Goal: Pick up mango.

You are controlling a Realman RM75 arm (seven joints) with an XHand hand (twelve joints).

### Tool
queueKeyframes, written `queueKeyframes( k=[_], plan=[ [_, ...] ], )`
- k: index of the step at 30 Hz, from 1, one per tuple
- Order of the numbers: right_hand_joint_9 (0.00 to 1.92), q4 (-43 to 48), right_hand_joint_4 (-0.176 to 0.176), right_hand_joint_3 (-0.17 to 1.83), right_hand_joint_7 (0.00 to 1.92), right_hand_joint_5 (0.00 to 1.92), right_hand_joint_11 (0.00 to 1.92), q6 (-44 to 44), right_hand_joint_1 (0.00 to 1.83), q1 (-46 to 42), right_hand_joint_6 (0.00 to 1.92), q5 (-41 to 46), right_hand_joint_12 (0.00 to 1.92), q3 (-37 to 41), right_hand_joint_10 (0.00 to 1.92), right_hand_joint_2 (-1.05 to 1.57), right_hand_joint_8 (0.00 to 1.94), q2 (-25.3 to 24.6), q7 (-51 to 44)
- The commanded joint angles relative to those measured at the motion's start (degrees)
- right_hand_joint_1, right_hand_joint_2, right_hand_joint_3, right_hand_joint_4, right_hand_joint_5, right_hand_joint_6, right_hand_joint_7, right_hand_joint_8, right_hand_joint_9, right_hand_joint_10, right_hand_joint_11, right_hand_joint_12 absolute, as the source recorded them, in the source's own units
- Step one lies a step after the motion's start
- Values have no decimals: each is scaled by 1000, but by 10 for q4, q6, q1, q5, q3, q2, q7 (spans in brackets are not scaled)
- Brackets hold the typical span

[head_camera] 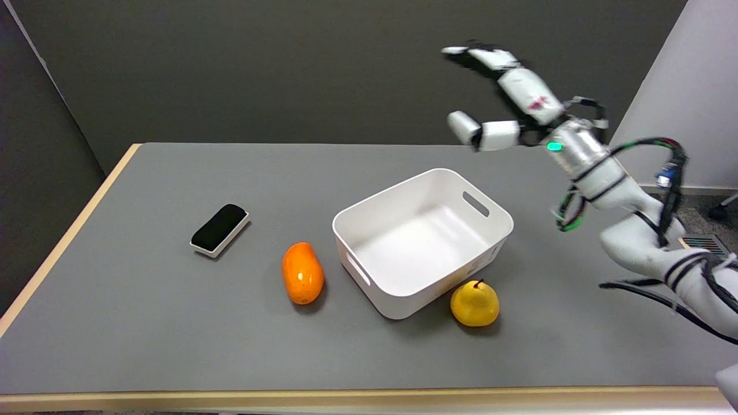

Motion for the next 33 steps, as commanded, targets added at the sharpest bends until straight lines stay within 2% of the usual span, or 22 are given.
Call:
queueKeyframes(
  k=[1,4,6,13,19,22,24,26,29,33],
  plan=[
    [152,372,46,926,235,155,20,-340,501,88,378,-341,1133,-199,609,615,291,-21,-49],
    [144,425,47,928,225,146,16,-384,495,94,371,-425,1125,-232,598,611,285,-21,-6],
    [141,436,48,929,220,142,13,-384,494,102,369,-439,1121,-252,593,608,282,-25,12],
    [142,430,47,932,215,136,14,-387,513,98,363,-367,1112,-278,590,610,278,-51,35],
    [204,431,36,899,274,161,57,-403,524,96,363,-252,1117,-287,635,649,307,-52,97],
    [215,432,33,898,288,169,67,-405,518,102,370,-261,1127,-305,651,652,315,-52,84],
    [250,430,21,978,308,185,127,-415,483,115,432,-269,1149,-334,712,622,386,-54,62],
    [251,425,20,982,310,190,128,-432,523,130,439,-294,1153,-366,714,620,390,-59,46],
    [250,405,30,987,312,198,119,-460,586,151,449,-338,1147,-416,716,613,393,-65,43],
    [238,355,40,991,307,192,106,-467,598,167,445,-352,1125,-462,705,611,386,-82,40]
  ],
)
